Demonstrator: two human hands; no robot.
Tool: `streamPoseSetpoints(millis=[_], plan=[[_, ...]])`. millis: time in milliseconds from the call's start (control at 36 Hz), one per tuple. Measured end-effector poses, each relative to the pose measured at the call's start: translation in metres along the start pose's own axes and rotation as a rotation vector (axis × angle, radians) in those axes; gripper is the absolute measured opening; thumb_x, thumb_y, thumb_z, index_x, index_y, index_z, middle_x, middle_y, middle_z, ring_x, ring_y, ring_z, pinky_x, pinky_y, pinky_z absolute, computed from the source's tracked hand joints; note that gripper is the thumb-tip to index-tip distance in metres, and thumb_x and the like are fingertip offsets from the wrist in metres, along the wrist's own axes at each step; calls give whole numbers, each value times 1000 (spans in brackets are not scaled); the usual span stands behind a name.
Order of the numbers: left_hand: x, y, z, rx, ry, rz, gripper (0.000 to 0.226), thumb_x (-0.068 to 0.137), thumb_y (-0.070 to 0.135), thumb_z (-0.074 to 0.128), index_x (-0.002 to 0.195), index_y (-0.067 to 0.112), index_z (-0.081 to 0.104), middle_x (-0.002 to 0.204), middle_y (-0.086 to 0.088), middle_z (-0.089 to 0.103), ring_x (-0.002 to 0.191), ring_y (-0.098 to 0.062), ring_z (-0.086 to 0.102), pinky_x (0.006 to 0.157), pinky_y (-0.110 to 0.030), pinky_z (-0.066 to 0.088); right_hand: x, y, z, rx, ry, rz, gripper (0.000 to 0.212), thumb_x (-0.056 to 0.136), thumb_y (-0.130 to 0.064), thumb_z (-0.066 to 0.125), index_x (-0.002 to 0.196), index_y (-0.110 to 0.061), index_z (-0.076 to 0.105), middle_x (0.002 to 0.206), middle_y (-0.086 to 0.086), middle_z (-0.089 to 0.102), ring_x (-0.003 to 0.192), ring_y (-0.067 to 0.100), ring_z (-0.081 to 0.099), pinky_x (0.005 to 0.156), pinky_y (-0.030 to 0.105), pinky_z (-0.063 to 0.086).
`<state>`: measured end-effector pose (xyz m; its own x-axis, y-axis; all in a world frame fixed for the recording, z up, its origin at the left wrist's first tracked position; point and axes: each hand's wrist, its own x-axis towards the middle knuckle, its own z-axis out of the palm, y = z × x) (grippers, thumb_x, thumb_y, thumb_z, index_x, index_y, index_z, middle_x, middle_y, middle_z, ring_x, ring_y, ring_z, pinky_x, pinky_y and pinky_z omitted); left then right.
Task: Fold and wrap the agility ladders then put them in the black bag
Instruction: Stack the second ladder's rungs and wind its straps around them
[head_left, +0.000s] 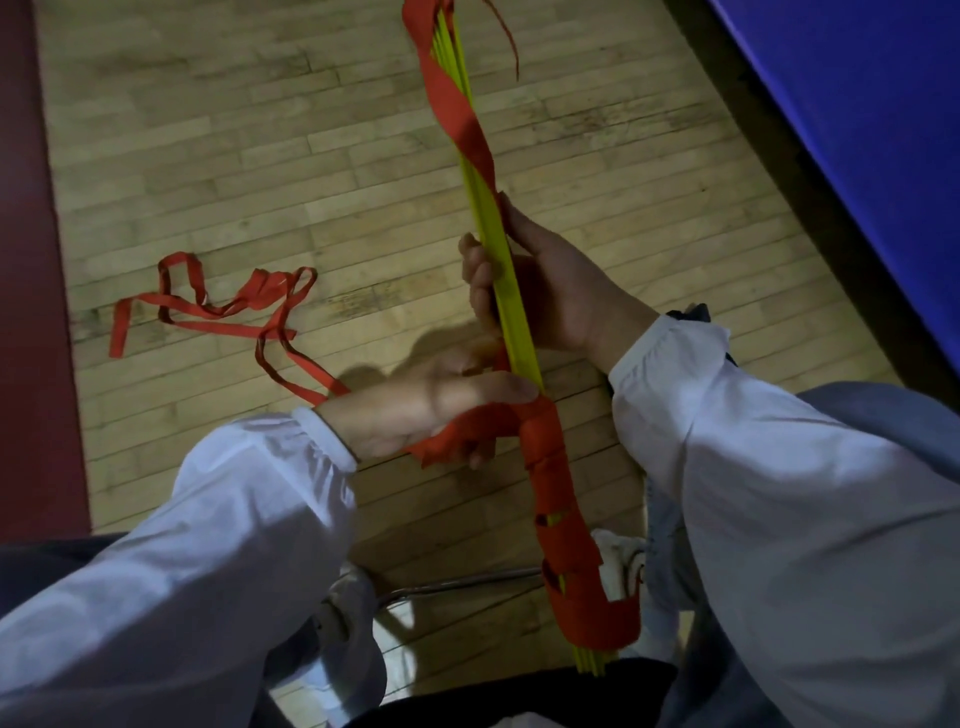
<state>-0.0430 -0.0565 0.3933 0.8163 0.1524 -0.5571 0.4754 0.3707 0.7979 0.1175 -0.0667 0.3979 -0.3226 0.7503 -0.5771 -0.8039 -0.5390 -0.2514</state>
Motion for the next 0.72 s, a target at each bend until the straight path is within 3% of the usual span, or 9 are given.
streamPoseSetpoints(millis=[56,167,278,389,583,667,722], plan=[[-3,4,4,-135,-78,15,31,80,25,64,106,10,56,84,-12,69,46,-19,59,39,-20,46,1,1,-1,-59,36,-7,42,85,-53,54,80,-11,57,65,-4,60,52,7,60,52,22,52],[-2,1,-2,-141,-116,-65,46,82,27,64,123,13,51,102,-11,72,55,-24,63,42,-22,48,1,0,3,-166,93,-37,49,91,-57,48,75,-13,58,63,-4,57,50,7,57,49,22,50],[-1,1,-6,-96,-140,-118,43,83,30,66,119,10,55,110,-18,68,59,-25,65,45,-23,50,-1,0,6,-279,142,-94,48,94,-55,46,76,-12,56,62,-2,59,50,8,58,50,21,50],[6,-15,-16,-14,22,-170,42,94,31,59,129,8,53,129,-23,57,59,-8,66,45,-18,49,-1,-1,4,-377,170,-115,48,96,-54,44,76,-12,55,62,0,60,52,9,60,51,20,51],[2,0,-1,-91,39,-168,27,96,23,53,113,4,60,85,-2,68,52,-1,64,42,-14,45,3,3,3,-584,230,-179,44,97,-49,43,81,-10,57,62,3,66,58,12,66,54,22,54],[2,4,-2,-102,-3,-181,16,95,21,53,106,10,60,68,12,70,53,4,63,58,-9,42,5,5,3,-615,270,-243,41,96,-45,48,81,-8,59,61,4,68,58,14,67,53,23,54],[2,4,-4,-95,4,-158,14,95,19,55,105,12,62,67,15,69,54,7,62,62,-6,40,7,5,1,-625,285,-283,40,96,-44,49,81,-8,59,62,5,68,59,15,68,53,24,54]])
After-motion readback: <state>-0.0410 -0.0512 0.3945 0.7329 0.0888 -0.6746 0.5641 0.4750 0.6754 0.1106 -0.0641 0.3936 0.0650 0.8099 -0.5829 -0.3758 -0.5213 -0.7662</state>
